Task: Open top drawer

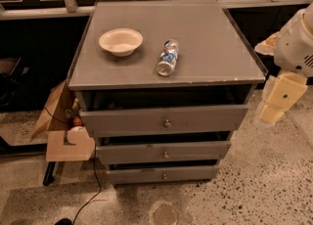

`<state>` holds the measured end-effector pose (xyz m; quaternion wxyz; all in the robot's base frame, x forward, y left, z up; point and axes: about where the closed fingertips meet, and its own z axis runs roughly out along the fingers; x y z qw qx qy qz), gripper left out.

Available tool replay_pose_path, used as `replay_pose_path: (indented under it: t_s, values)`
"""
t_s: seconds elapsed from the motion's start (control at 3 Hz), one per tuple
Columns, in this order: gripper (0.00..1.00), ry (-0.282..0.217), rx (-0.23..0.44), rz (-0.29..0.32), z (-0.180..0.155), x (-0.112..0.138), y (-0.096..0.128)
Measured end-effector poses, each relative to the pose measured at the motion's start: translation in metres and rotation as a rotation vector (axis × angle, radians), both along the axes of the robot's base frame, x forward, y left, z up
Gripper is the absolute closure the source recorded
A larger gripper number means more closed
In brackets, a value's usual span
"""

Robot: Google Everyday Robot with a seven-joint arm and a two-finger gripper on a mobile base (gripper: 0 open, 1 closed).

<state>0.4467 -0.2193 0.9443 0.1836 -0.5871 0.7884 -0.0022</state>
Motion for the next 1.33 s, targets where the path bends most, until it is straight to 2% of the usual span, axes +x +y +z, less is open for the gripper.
replay_pose_path:
  t_s: [0.67, 1.0, 1.33]
  values:
    - [0.0, 0.039, 0.132, -0.023, -0.059, 0.013, -0.006]
    - [0.0, 0.021, 0.275, 0.033, -0.1, 0.028, 0.009]
    - [0.0, 0.021, 0.275, 0.033, -0.1, 0.028, 0.009]
